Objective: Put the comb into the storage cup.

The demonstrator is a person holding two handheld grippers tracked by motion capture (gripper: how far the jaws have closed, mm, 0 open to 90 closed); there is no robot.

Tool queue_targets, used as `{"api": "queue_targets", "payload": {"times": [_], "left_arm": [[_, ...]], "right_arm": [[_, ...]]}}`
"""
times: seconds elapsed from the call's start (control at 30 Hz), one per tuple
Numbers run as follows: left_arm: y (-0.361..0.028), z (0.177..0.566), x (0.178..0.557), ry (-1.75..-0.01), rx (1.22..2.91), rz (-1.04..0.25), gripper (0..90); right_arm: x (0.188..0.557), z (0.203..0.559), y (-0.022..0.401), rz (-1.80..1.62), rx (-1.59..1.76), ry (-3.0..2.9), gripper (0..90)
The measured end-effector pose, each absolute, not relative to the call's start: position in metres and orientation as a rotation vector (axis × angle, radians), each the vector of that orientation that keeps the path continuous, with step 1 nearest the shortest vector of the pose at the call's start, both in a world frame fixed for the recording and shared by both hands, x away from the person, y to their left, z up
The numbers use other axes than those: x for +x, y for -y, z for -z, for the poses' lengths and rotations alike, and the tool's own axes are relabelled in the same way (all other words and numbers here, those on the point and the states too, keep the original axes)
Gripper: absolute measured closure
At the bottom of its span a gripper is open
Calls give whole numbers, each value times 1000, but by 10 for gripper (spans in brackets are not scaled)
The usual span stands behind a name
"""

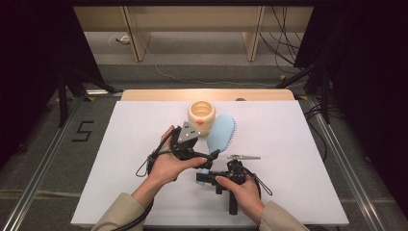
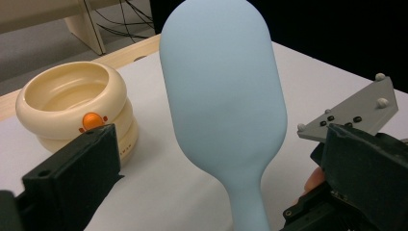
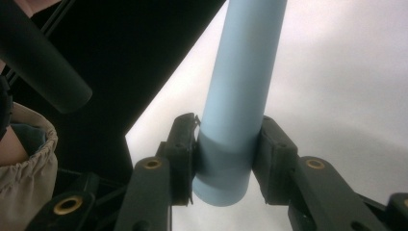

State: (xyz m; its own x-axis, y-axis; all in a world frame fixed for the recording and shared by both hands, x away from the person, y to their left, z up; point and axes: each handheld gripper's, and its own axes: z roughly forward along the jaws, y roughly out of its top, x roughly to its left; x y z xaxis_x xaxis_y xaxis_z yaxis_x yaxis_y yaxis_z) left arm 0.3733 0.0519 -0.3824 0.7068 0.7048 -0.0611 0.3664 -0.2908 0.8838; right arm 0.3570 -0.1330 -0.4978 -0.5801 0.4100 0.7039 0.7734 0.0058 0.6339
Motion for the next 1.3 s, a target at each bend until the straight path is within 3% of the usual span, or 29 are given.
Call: {"api": "queue_targets", "payload": {"times": [1.3], "left_arm": [[-28, 369, 402, -821, 1915, -391, 0]], "right_arm": [[357, 498, 133, 1595, -1219, 1970, 638]]}}
